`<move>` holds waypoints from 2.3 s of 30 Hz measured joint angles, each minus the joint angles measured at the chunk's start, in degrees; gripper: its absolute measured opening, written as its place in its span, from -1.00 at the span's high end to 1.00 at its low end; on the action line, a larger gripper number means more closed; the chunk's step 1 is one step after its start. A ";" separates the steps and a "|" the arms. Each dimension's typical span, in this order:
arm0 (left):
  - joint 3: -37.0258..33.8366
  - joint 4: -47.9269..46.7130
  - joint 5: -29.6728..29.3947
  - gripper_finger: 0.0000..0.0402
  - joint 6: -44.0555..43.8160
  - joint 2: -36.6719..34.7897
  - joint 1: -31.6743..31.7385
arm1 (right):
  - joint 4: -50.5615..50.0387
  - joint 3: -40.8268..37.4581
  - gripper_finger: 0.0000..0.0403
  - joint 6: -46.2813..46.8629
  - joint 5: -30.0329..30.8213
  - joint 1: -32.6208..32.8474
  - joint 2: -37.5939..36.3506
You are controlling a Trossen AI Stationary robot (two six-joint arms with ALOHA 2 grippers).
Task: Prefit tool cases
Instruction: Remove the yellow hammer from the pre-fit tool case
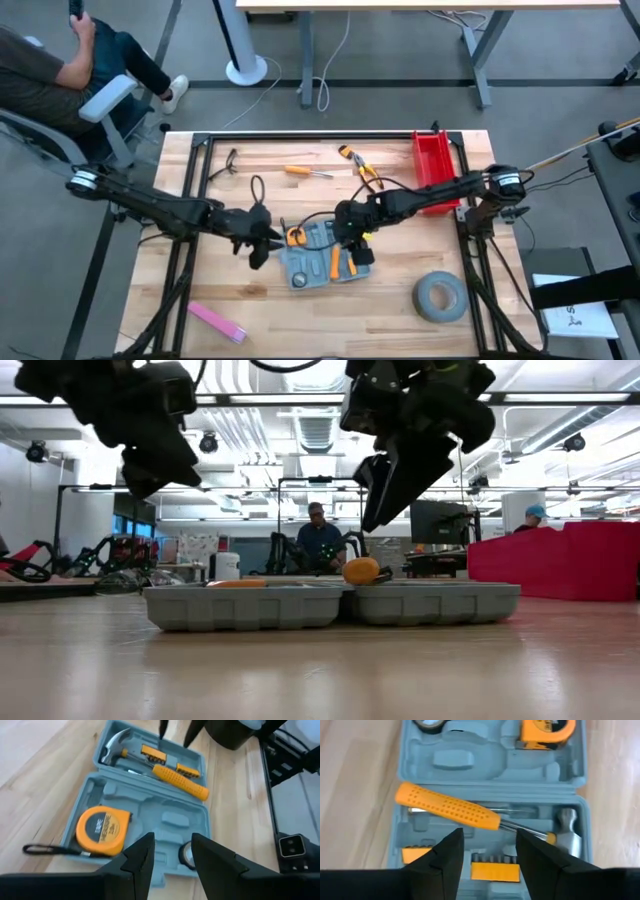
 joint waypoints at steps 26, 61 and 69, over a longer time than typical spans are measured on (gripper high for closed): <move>-0.92 -16.05 0.15 0.32 -2.03 -14.46 0.00 | -18.37 20.15 0.16 -17.32 9.36 6.79 14.97; -0.87 -15.59 0.98 0.32 -4.06 -14.93 -0.02 | -15.39 19.52 0.65 -27.94 13.96 7.24 19.49; -0.87 -15.61 0.92 0.32 -3.99 -14.95 -0.02 | -15.41 19.52 0.76 -27.85 13.91 7.05 19.17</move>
